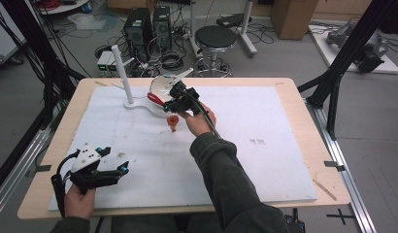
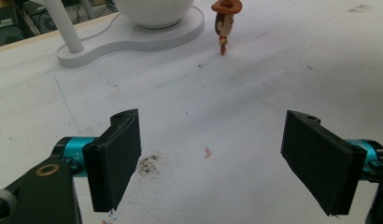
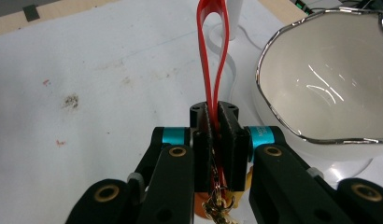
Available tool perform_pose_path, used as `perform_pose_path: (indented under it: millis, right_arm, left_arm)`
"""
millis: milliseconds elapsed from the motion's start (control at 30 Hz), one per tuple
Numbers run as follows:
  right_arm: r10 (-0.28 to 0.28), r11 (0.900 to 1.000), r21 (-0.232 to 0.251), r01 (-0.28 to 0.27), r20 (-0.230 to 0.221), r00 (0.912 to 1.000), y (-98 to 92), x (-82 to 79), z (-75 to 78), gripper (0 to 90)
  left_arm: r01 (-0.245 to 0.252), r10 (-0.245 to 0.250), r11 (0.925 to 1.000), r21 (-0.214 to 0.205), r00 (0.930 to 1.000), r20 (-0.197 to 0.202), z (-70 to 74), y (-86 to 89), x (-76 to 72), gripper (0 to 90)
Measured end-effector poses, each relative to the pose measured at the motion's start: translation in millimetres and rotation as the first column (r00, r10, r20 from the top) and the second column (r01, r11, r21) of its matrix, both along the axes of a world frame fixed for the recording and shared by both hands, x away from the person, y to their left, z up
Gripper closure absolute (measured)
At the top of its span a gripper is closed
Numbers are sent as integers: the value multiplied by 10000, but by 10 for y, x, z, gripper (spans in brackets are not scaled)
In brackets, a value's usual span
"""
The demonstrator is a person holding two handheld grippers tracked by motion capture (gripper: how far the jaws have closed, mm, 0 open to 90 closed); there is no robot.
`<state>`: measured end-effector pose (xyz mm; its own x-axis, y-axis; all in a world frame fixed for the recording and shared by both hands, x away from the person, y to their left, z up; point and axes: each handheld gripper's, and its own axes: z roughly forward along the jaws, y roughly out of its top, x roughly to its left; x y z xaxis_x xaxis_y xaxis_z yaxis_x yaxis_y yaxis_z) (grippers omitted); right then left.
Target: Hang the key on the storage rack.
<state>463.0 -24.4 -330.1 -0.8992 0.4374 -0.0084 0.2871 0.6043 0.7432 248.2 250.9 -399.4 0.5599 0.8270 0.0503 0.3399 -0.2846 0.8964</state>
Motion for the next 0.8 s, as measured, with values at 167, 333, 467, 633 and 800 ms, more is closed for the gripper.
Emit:
perform_pose_path:
  millis: [167, 333, 467, 633, 800]
  right_arm:
    - [21, 10000, 90, -23, 122, 9999, 47, 9, 67, 849]
    - [120, 9998, 174, -123, 192, 9997, 96, 11, 115, 848]
    - [136, 9995, 274, -144, 274, 9995, 135, 12, 148, 848]
    - [168, 9992, 348, -177, 281, 9995, 192, 27, 165, 849]
    - [177, 9993, 331, -188, 350, 9992, 268, 39, 173, 848]
  left_arm:
    - [-25, 25, 10000, -52, 10000, 3, -2, -2, 1, 205]
    - [-10, 10, 10000, -51, 10000, -7, -1, 1, -1, 205]
    - [-2, 2, 10000, -49, 10000, 8, 1, 2, -1, 205]
    - [-21, 21, 10000, -41, 10000, 10, 1, 5, 0, 206]
    - [-23, 23, 10000, -54, 10000, 37, 1, 6, 1, 205]
